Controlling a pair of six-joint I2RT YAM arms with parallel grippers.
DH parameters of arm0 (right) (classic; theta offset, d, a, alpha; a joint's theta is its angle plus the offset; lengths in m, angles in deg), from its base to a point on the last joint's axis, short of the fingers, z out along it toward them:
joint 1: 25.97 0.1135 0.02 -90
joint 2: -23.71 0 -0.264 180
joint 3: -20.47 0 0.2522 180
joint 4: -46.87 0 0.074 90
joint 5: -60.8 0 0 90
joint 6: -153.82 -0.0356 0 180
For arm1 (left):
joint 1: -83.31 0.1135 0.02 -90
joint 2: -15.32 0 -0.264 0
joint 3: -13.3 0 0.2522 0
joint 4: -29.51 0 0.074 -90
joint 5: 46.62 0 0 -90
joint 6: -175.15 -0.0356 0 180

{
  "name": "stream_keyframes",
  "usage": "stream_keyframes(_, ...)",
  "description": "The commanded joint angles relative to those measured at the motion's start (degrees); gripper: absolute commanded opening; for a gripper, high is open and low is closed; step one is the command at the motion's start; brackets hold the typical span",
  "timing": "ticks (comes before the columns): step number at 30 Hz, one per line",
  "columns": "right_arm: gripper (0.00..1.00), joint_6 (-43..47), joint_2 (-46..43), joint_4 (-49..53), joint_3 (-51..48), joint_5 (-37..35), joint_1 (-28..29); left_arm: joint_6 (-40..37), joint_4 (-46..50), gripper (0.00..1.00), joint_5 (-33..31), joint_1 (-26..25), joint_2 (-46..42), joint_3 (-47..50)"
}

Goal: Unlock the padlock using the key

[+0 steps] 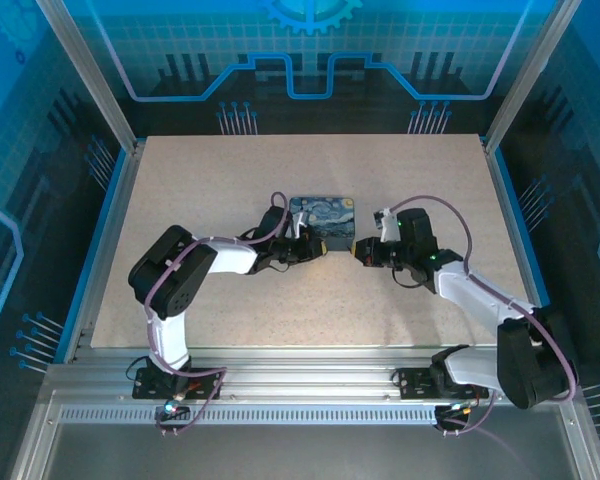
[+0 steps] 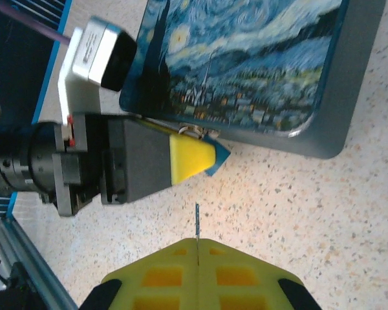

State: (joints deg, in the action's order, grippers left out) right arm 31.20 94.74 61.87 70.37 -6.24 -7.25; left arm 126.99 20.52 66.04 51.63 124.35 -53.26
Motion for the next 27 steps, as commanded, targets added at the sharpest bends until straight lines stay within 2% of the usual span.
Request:
stream_keyframes(1,0.0,-2.44,-2.19,-6.18,-3.31,3.76,0.19,2.16,-1.04,0.0,3.66,-0.08,-0.11,-2.22)
stream_keyframes(9,0.0,-5.44,-0.53,-13.88,-7.89,7.54,-0.09,2.89,2.37,0.0,8.79,1.36,-0.93,-3.16)
stream_keyframes(12,0.0,-5.14,0.03,-14.05,-8.09,6.89,-0.16,2.1,3.18,0.0,8.5,1.45,-1.06,-2.88)
stream_keyframes(16,0.0,-4.93,-0.27,-13.84,-8.36,5.91,-0.12,2.3,-0.83,0.01,5.65,1.45,-1.19,-0.2)
stream_keyframes(20,0.0,-3.53,0.07,-11.6,-7.72,3.22,-0.02,4.07,-8.73,0.03,4.13,1.45,-0.34,3.08)
stream_keyframes(27,0.0,-1.45,-1.27,-3.66,-5.32,-5.95,-0.16,0.5,-8.09,0.1,1.83,1.37,-0.81,5.06)
